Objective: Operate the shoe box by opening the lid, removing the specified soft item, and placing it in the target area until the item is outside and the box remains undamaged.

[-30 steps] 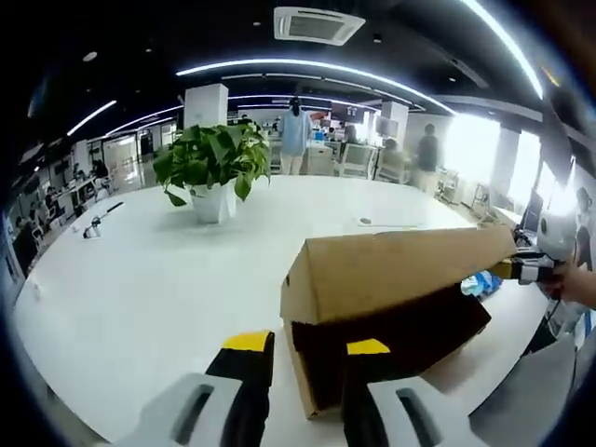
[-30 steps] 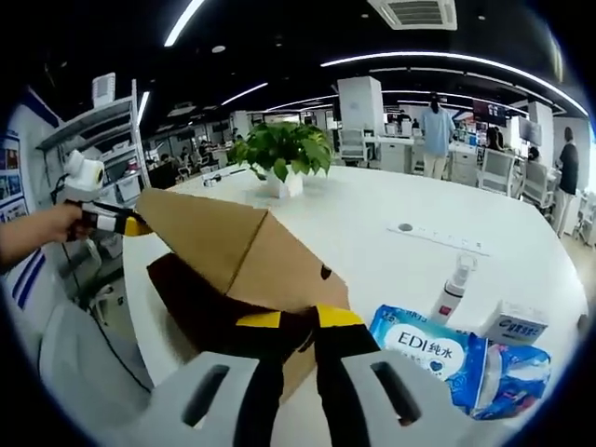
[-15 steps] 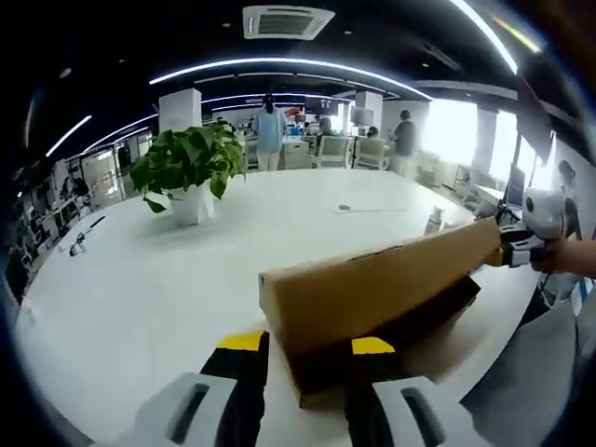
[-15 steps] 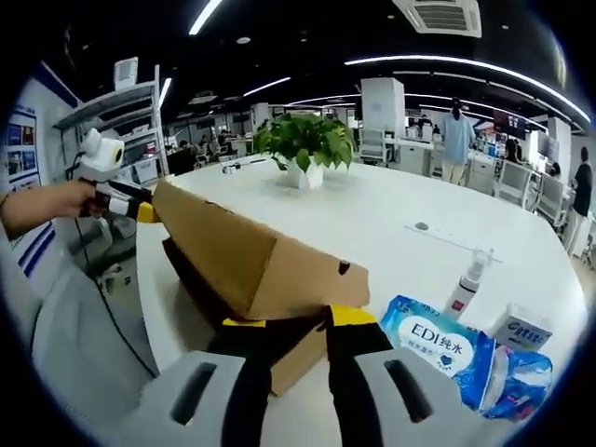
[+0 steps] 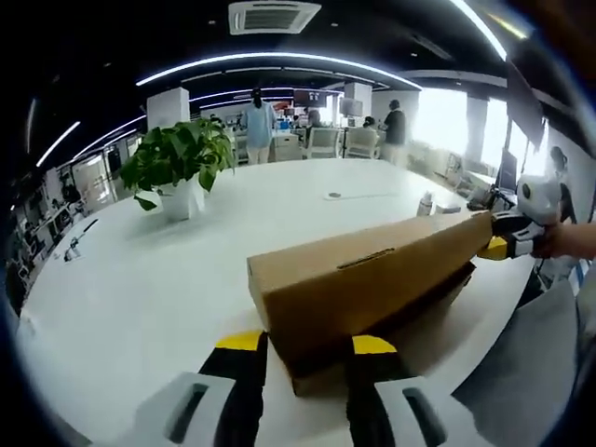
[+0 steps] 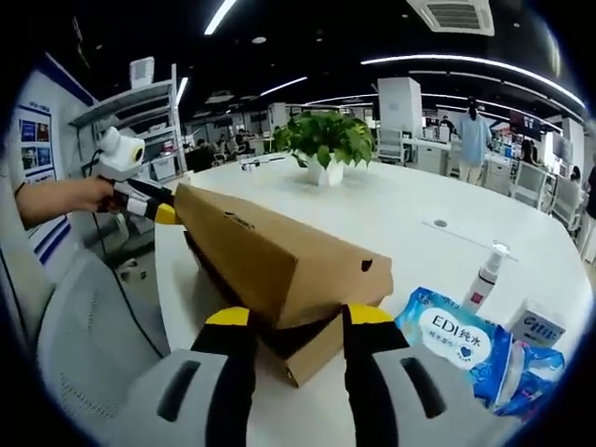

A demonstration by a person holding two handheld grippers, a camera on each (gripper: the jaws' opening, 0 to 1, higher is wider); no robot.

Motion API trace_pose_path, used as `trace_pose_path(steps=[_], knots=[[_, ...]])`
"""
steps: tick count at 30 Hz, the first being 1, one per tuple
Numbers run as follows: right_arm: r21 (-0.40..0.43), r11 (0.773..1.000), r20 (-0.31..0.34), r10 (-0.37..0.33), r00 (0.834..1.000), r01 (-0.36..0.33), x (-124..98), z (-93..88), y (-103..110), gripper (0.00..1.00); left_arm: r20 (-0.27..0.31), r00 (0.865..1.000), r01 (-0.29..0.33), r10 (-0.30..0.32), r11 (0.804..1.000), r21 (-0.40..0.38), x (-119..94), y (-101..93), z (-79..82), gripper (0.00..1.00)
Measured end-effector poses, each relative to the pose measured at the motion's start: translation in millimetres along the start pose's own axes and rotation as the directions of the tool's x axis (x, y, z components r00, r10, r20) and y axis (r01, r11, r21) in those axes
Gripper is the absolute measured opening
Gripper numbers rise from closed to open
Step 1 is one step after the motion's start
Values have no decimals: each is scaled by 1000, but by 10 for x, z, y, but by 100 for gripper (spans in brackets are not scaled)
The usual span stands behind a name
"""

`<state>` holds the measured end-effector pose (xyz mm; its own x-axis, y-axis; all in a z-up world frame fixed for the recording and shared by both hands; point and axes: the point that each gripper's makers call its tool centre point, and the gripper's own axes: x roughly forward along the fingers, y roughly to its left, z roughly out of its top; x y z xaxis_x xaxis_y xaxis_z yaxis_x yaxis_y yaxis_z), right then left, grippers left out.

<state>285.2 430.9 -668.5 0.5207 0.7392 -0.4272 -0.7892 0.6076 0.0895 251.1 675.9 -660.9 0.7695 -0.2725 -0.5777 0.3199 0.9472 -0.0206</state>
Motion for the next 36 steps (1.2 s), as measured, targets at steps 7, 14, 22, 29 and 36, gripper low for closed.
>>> trace_pose_path(steps=[7,14,22,29,36], knots=[[-2,1000,-17,15,1000,-15,8,-70,53,38,-20,1000,15,-15,1000,13,17,-27,-85,37],[-14,999,-33,29,999,-29,19,-113,79,40,-46,999,30,-28,999,28,53,-41,-162,38],[-20,999,-59,38,998,-40,54,-195,101,42,-75,996,52,-50,998,25,112,-46,-254,41],[-4,999,-73,37,997,-38,84,-256,101,42,-99,993,62,-59,998,29,172,-55,-332,42],[2,1000,-91,30,995,-30,124,-322,92,41,-120,991,66,-61,997,34,226,-60,-402,43]])
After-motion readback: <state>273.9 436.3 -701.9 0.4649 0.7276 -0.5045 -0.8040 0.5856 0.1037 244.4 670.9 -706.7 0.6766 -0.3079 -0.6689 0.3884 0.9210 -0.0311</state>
